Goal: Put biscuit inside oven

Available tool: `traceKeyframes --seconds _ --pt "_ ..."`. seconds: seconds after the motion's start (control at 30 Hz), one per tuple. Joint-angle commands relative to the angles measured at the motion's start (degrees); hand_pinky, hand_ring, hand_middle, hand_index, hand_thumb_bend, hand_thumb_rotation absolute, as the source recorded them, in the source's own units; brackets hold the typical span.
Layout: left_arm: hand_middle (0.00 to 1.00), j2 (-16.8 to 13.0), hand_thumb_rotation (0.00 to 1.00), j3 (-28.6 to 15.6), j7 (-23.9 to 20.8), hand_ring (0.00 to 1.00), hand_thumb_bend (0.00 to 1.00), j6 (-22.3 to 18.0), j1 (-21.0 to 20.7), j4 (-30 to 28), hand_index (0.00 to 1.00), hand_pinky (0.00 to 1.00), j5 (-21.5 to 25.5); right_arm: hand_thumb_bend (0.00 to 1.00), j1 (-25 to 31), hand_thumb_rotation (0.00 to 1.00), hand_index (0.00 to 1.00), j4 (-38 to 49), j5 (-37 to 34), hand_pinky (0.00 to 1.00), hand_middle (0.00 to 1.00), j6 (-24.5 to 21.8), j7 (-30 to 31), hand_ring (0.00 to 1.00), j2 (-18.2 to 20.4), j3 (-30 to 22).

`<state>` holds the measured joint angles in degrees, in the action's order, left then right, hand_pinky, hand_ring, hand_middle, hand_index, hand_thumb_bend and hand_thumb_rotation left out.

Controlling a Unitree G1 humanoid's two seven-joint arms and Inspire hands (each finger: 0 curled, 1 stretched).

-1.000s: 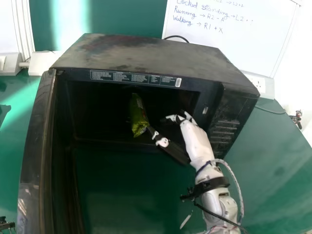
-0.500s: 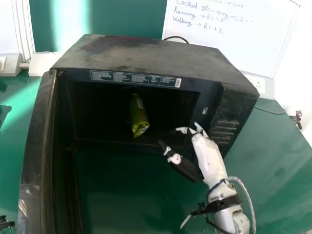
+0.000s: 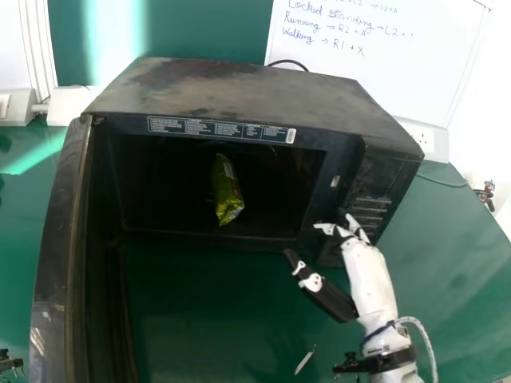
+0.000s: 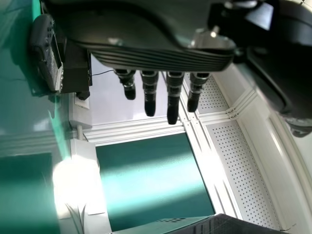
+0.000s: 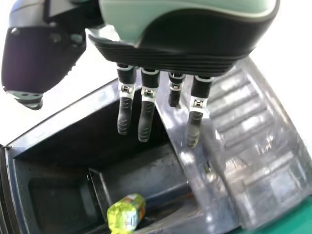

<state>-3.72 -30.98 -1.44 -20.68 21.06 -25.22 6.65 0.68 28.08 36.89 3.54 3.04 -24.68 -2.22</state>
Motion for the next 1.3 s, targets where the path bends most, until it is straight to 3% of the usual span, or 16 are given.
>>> traceKeyframes --seconds 0.0,0.8,1.27 --pt "0.91 -0.73 1.0 -0.92 -0.16 0.94 0.9 -0.49 0.04 0.63 0.99 0.99 0.7 0.86 1.54 0.61 0.71 0.98 -0.62 0.58 0.7 1.56 -0.71 0.66 -0.51 -1.37" --pt "0.91 -1.35 1.0 -0.87 -2.45 0.92 0.92 0.1 -2.47 2.5 0.97 0.97 -0.19 0.85 8.73 0.56 0.69 2.54 -3.11 0.55 0.69 7.51 -2.0 0.65 -0.81 -11.17" --pt "0.9 -2.01 1.0 -0.8 -1.89 0.94 0.91 -3.09 -3.09 4.46 0.98 0.99 0.45 0.83 11.0 0.59 0.69 0.42 -7.25 0.55 0.7 11.96 -1.74 0.65 -3.1 -18.09"
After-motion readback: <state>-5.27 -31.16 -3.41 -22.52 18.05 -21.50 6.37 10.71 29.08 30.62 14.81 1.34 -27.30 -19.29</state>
